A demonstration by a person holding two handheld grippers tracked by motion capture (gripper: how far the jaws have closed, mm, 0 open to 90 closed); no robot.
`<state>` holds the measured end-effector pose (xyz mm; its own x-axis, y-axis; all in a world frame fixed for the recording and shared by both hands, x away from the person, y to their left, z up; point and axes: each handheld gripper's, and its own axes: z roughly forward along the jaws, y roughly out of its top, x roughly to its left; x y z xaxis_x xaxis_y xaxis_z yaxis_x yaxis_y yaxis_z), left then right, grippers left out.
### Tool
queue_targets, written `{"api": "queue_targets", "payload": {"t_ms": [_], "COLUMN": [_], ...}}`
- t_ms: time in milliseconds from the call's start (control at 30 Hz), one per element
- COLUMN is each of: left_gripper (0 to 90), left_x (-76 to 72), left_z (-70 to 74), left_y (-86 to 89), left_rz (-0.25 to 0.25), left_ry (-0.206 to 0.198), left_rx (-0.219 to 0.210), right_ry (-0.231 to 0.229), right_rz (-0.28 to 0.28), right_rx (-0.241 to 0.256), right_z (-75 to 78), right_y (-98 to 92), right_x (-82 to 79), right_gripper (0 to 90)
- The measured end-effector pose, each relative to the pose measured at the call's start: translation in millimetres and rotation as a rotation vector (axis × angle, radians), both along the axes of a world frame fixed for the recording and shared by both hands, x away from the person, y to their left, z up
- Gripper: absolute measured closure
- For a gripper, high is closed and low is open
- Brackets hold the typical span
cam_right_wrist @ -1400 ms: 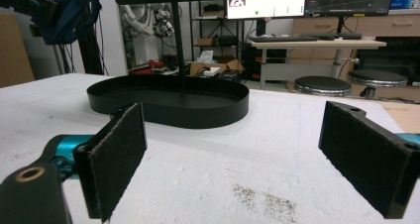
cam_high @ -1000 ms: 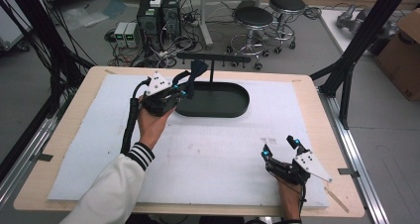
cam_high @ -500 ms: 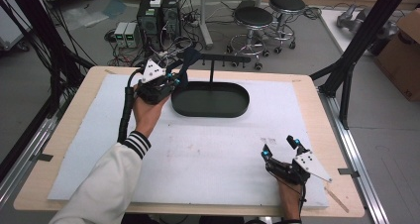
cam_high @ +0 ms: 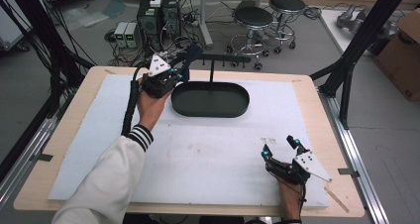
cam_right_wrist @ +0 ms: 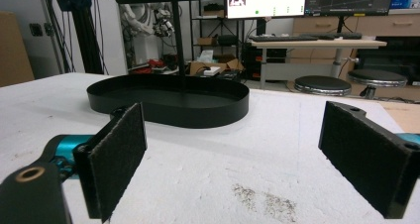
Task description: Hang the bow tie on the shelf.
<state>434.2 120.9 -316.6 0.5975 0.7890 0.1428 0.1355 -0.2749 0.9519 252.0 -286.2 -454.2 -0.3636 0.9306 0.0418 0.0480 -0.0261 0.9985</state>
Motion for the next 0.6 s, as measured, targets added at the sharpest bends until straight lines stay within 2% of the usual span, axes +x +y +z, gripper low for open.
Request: {"api": "queue_targets", "payload": {"t_ms": [300,600], "left_gripper": [86.3,86.3], "left_x": [7.6,11.7], "left_z": [-1.3,-3.4], "left_y": [0.9,-6.5], "left_rz": [0.015,0.011], "left_ry": [0.014,0.024], "left_rx": [0.025,0.050], "right_ry": [0.002,0.002], "right_rz": [0.000,0.000], "right_rx": [-0.001,-0.001], "right_z": [0.1,0.1], "right_y": [-0.1,-0.1], "right_x": [0.0,0.0], "right_gripper": [10.2,10.2]}}
